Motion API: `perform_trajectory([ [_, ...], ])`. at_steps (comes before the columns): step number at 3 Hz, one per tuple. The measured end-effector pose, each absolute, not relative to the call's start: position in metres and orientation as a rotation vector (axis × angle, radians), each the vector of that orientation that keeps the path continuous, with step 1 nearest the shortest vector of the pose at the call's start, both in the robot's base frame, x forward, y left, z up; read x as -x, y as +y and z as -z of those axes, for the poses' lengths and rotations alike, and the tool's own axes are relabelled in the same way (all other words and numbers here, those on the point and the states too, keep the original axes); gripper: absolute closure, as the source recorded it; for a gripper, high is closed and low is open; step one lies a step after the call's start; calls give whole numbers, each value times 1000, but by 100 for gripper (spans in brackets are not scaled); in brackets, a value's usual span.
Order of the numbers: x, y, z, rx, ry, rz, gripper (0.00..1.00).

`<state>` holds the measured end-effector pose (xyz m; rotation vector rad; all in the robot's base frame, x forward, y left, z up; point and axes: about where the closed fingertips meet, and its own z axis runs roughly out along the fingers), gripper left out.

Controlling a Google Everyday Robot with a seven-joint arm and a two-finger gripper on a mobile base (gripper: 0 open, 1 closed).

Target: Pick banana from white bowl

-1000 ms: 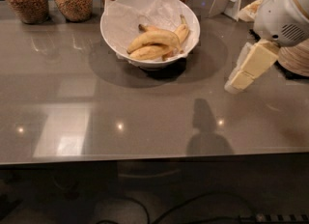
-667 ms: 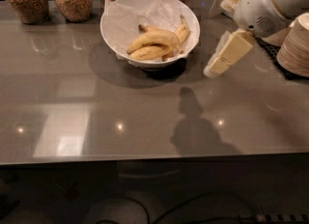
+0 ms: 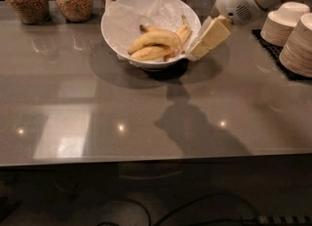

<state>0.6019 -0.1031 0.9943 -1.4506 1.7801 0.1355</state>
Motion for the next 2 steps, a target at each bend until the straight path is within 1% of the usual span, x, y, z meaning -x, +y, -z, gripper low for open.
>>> perform_trajectory([
  [2,-634,-79,-992,1430,1712,-141,0],
])
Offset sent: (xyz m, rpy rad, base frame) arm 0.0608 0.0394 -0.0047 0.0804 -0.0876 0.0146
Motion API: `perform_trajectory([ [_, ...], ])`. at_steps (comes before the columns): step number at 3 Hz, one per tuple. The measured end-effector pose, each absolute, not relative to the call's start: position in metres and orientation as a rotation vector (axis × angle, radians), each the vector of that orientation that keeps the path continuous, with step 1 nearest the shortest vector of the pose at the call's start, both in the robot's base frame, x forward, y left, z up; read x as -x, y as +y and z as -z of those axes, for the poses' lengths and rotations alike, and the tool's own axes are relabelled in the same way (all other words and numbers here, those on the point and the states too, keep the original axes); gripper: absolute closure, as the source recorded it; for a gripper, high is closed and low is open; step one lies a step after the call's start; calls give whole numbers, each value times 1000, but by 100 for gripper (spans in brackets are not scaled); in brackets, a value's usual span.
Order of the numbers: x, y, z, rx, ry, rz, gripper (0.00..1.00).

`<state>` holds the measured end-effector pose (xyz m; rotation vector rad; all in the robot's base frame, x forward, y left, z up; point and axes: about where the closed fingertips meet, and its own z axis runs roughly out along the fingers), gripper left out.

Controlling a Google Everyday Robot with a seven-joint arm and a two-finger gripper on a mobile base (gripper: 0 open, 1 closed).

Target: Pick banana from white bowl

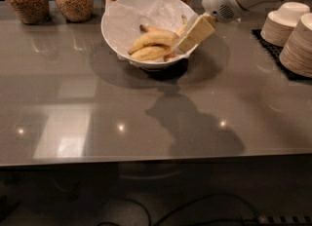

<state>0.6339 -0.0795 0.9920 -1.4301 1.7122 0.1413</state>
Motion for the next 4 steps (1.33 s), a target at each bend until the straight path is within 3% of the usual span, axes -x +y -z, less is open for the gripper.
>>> perform_trajectory([
  [1,-654,-60,-983,1415,1706,-175,0],
  [3,-676,-28,-958,1409,1732,-261,42],
  [4,-684,-20,-947,1400,1754,-290,45],
])
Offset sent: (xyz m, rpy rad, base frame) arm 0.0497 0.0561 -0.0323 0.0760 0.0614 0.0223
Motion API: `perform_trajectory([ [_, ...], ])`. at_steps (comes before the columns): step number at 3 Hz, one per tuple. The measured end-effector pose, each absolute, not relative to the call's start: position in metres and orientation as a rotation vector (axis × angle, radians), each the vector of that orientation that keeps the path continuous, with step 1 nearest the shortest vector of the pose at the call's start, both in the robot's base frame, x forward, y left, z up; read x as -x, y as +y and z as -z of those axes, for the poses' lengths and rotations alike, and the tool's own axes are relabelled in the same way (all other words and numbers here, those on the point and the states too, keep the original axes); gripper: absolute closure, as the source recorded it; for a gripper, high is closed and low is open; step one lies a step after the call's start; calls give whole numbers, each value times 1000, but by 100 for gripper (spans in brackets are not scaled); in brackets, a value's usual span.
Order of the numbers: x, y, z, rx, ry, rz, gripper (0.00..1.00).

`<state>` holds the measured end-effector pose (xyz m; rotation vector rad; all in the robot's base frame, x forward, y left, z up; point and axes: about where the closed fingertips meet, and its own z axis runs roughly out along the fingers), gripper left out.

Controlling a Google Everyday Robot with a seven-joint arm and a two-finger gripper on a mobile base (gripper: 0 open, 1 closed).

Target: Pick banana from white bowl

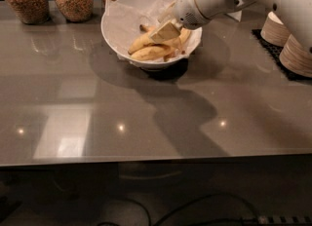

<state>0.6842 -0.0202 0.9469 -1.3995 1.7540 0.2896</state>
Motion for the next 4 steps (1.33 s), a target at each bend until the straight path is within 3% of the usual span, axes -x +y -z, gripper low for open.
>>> perform_trajectory([
  [2,-711,-19,-928,1378,1804,-290,36],
  [4,-716,-28,-902,1384,1899,-291,43],
])
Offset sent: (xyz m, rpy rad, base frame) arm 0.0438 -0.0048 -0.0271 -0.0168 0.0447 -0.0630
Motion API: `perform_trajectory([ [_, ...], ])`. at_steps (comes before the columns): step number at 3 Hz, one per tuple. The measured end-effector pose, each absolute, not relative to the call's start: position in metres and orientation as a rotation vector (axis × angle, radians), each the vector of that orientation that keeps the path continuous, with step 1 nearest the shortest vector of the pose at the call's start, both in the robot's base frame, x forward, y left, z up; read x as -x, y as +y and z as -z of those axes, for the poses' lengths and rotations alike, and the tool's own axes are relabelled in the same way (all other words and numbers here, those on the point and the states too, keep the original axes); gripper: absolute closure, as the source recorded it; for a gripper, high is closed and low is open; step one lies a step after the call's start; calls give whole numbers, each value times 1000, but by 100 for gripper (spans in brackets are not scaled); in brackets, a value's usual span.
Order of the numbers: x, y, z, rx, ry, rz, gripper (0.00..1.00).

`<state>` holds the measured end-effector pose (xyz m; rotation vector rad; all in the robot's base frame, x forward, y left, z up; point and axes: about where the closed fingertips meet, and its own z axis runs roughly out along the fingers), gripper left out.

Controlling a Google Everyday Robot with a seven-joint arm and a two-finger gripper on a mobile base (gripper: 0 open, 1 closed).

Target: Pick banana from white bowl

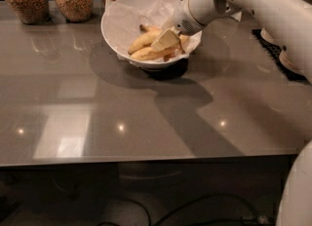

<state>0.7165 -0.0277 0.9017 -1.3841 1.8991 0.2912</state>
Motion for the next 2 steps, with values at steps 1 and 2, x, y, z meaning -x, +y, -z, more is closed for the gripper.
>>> perform_trajectory([
  [1,-712,-36,-897,1385,1938,-287,62],
  [2,-708,-40,-908,1371,1931,-274,85],
])
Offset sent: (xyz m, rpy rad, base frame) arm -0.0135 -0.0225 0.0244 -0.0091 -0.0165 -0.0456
